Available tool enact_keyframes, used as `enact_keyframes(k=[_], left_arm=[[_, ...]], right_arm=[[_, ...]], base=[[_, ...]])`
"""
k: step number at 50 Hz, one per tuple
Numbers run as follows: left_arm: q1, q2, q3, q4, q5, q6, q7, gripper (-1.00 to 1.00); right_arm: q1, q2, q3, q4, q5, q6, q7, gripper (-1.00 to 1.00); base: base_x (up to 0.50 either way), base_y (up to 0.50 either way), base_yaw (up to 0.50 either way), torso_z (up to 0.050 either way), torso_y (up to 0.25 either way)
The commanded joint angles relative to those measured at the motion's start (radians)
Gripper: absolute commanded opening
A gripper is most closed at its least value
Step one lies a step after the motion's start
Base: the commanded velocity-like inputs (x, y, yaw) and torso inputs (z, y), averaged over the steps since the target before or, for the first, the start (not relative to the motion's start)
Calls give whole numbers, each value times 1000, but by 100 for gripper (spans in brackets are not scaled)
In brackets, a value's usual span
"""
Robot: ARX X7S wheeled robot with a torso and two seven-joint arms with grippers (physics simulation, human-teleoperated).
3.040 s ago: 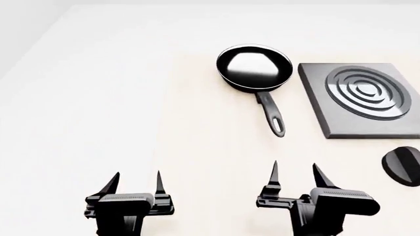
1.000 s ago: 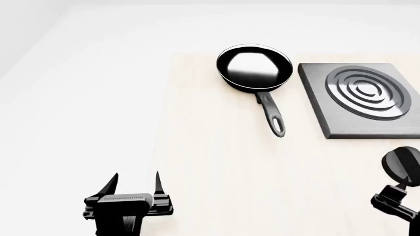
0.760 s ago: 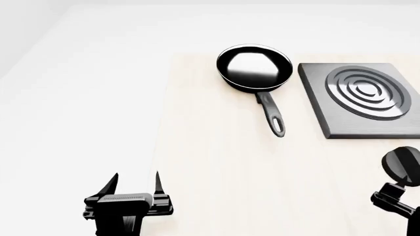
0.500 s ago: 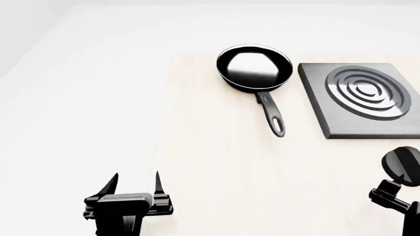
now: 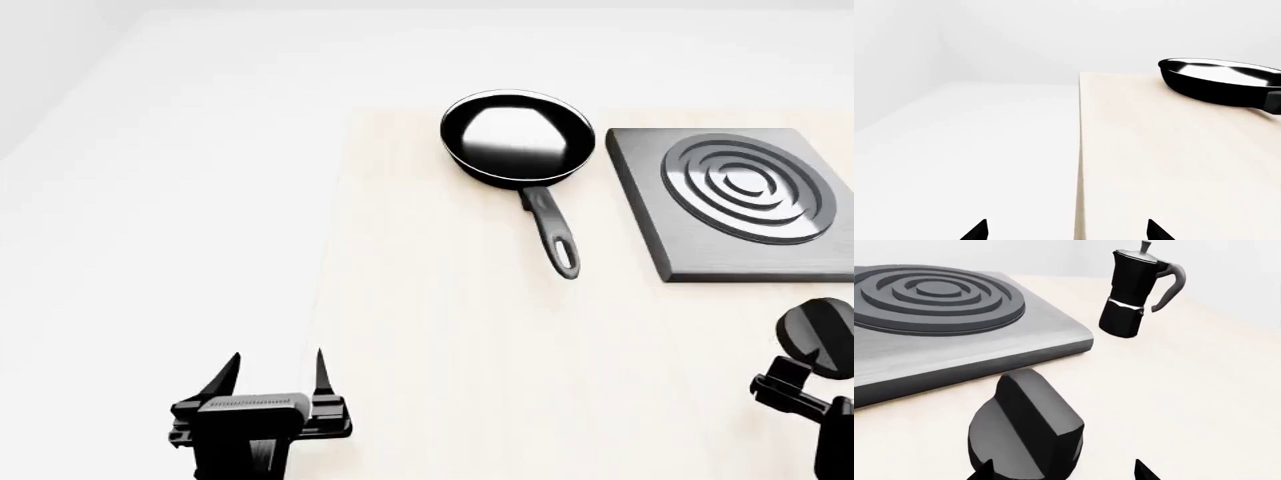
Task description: Turn on the stove and put the frying pan on it.
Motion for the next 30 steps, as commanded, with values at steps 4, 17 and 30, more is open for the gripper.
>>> enact_keyframes(k=[4, 17, 30], left_arm=[[-6, -3, 7, -5, -5, 0, -5, 100], [-12, -5, 12, -10, -11, 1, -9, 100], [-12, -10, 16, -9, -16, 1, -14, 100]], right_arm=[[52, 16, -13, 48, -8, 14, -4, 100], [70, 40, -3, 51, -5, 42, 3, 100], [95, 58, -12, 94, -15, 58, 2, 100]], base=[[0, 0, 0, 0, 0], [0, 0, 0, 0, 0], [0, 0, 0, 0, 0]])
